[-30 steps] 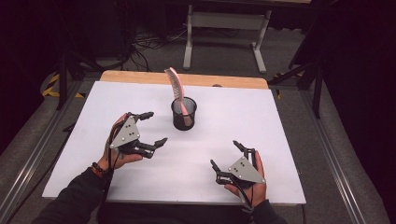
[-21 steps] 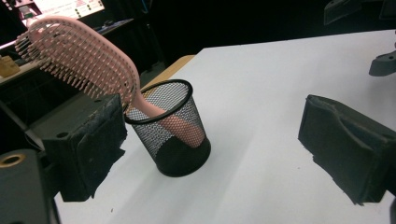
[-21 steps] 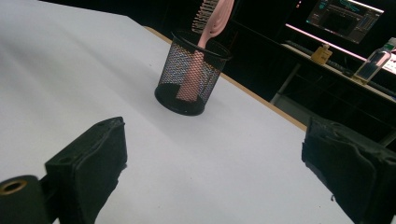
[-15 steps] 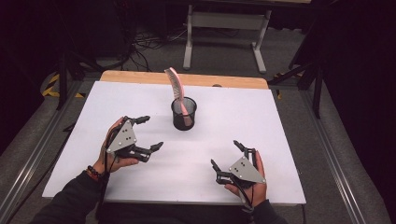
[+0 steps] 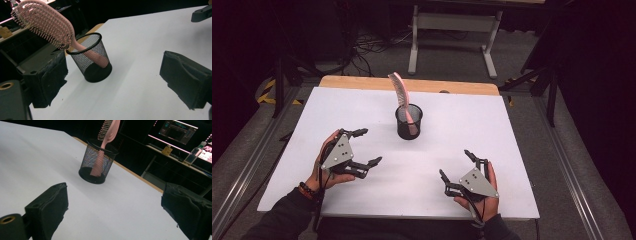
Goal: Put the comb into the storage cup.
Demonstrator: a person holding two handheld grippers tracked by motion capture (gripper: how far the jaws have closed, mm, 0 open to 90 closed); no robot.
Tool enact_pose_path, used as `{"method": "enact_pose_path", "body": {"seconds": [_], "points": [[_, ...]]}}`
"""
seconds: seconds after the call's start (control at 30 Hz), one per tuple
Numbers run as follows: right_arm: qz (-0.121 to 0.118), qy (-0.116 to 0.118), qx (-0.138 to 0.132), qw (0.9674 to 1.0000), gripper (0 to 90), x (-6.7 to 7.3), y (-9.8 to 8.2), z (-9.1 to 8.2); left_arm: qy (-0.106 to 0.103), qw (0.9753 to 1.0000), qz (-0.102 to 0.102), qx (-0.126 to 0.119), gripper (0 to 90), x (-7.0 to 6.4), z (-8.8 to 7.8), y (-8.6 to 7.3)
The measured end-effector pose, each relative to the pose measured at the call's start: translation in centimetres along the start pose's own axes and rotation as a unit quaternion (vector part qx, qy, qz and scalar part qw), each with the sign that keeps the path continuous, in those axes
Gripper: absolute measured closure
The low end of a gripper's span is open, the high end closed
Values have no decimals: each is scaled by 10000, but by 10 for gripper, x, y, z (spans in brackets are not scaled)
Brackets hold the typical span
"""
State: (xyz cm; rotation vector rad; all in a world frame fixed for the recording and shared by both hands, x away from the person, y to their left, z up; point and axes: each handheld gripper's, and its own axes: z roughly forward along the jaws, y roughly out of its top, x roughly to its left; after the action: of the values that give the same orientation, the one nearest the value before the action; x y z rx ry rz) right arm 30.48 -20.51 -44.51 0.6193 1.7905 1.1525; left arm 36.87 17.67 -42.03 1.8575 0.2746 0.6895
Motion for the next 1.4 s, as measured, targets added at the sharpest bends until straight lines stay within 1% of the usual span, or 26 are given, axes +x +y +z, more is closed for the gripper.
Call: {"method": "enact_pose_path", "body": {"seconds": [0.13,0.23,0.3,0.4,0.67,1.0,1.17,1.33,1.4], "points": [[-4,-3,2,10000,77,0,0,0,33,9999,62,77,73,-2,-4,-2],[-12,4,0,10000,77,0,0,0,-29,9999,34,138,65,-2,-6,-5],[-15,4,6,10000,77,0,0,0,-7,9998,57,185,60,-3,-7,-6],[-9,1,11,10000,77,0,0,0,-26,9997,48,227,58,-3,-10,-9],[-28,21,14,10000,77,0,0,0,74,9994,109,320,56,-5,-18,-16],[-40,19,9,10000,77,0,0,0,115,9992,60,375,56,-6,-29,-25],[-50,24,24,10000,77,1,1,0,176,9989,35,434,56,-5,-36,-31],[-43,24,11,10000,77,1,1,0,242,9984,76,515,58,-4,-41,-36],[-43,24,10,10000,77,0,1,0,240,9983,54,521,59,-4,-42,-38]]}}
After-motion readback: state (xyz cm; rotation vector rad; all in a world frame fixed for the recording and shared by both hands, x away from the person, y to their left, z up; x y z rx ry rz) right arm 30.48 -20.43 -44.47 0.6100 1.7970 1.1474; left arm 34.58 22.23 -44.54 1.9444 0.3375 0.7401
